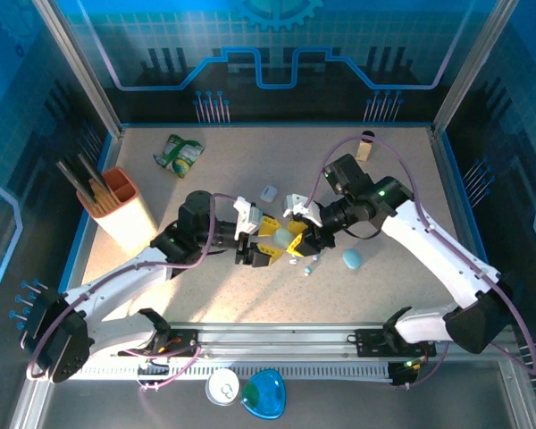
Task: Insert wireless bluetooth earbuds into charging case
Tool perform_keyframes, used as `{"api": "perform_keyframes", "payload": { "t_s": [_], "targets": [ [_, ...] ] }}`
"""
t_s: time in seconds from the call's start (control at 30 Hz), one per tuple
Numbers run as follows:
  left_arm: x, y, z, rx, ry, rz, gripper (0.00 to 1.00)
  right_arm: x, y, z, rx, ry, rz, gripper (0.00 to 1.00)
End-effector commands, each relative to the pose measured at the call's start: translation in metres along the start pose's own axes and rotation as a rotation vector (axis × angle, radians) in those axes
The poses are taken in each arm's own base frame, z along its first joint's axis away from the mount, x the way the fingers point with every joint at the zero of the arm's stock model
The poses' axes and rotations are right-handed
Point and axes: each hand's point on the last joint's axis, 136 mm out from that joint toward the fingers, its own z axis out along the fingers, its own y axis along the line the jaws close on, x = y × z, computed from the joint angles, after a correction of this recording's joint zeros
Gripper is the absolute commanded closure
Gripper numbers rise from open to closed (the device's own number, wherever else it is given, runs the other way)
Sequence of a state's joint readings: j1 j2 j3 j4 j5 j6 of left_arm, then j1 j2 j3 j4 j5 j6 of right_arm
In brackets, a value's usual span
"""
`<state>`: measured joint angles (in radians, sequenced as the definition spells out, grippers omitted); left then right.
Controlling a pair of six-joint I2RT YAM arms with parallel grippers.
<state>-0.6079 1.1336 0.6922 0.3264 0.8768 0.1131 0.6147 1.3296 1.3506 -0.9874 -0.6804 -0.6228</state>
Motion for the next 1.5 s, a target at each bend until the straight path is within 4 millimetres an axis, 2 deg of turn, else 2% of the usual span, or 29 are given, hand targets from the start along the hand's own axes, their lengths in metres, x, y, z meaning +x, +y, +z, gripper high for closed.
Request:
{"api": "perform_keyframes", "payload": {
  "t_s": [0.0, 0.37, 0.47, 0.7, 0.87, 1.3, 1.47],
  "targets": [
    [0.0, -0.012, 0.002, 0.068, -0.016, -0.01, 0.46, -0.007, 0.01, -0.001, -0.043, -0.007, -0.021, 0.76],
    [0.002, -0.016, 0.006, 0.096, -0.003, -0.034, 0.59, 0.0, 0.004, 0.005, -0.029, 0.031, -0.001, 0.77],
    [0.004, -0.016, 0.006, 0.093, 0.003, -0.03, 0.63, 0.002, 0.001, 0.006, -0.013, 0.034, 0.003, 0.74],
    [0.004, -0.017, 0.005, 0.091, -0.003, -0.024, 0.63, 0.003, -0.012, 0.001, 0.047, -0.001, 0.037, 0.44],
    [0.005, -0.017, 0.005, 0.091, -0.001, -0.019, 0.63, 0.006, -0.022, -0.006, 0.091, -0.019, 0.093, 0.31],
    [0.009, -0.015, 0.005, 0.081, 0.004, -0.016, 0.63, 0.011, -0.031, -0.029, 0.155, -0.092, 0.165, 0.27],
    [0.004, -0.015, 0.005, 0.084, -0.011, -0.014, 0.62, 0.005, -0.034, -0.04, 0.188, -0.161, 0.165, 0.27]
  ]
}}
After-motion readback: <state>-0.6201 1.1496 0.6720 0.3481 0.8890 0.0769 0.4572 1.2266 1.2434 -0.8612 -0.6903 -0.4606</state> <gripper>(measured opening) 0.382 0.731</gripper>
